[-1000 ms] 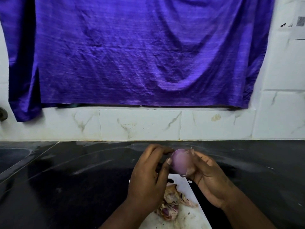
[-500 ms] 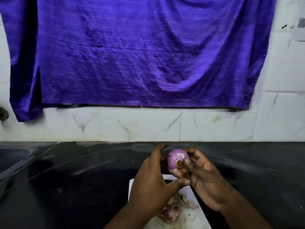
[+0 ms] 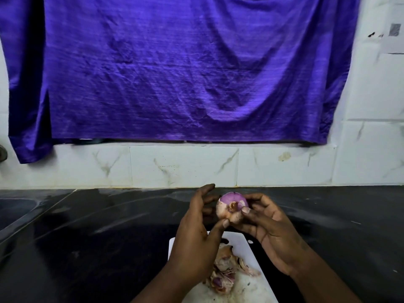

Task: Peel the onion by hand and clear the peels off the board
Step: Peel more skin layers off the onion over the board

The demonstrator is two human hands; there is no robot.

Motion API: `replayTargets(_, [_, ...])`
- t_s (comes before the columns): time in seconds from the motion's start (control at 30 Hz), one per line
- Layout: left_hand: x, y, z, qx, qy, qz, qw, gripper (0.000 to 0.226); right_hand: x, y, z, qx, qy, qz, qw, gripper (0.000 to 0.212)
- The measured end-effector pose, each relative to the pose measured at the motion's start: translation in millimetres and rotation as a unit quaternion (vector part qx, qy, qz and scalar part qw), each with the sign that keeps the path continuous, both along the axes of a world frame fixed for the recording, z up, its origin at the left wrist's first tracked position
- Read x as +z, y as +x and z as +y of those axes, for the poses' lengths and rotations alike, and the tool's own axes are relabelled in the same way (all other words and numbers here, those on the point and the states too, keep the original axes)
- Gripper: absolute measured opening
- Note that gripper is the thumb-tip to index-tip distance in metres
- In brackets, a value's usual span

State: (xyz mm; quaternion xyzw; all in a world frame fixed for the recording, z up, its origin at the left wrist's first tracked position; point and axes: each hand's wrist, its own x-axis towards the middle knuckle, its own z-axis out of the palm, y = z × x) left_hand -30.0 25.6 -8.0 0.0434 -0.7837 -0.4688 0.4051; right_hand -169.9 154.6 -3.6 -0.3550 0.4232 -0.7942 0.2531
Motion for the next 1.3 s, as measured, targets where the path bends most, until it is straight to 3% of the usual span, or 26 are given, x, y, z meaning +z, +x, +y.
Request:
replayTargets(0.23, [3,1,1,-0.023,0.039,0.012,0.999,0.049,0,3,1,0.004,-0.001,-0.01,1.0,0.024])
replayTargets(0.43, [2,-1,0,-0.024,0.04,0.02,0.999,0.043,2,5,2,0.035,0.016,0.02,0.999,0.063])
replayTargets(0.6, [3,0,-1,0.0,-0.008,0.041,0.999,0.033,-1,3,1,0.068,0.019,0.017,0.997,0.062])
replayTargets(0.77, [7,3,0,0.037,-0.115,0.081,0.989,0.026,-1,4,2,0.036,0.036,0.034,0.998,0.068])
replayTargets(0.9, [6,3,-1,0.047,-0.187,0.065,0.979,0.021,-2,2,0,0.049,0.021,0.031,0.998,0.065])
replayTargets(1.3, [5,3,-2,-0.001,-0.183,0.009,0.983,0.015,-9,-5,0,0.0,0.06,0.092,0.994,0.059])
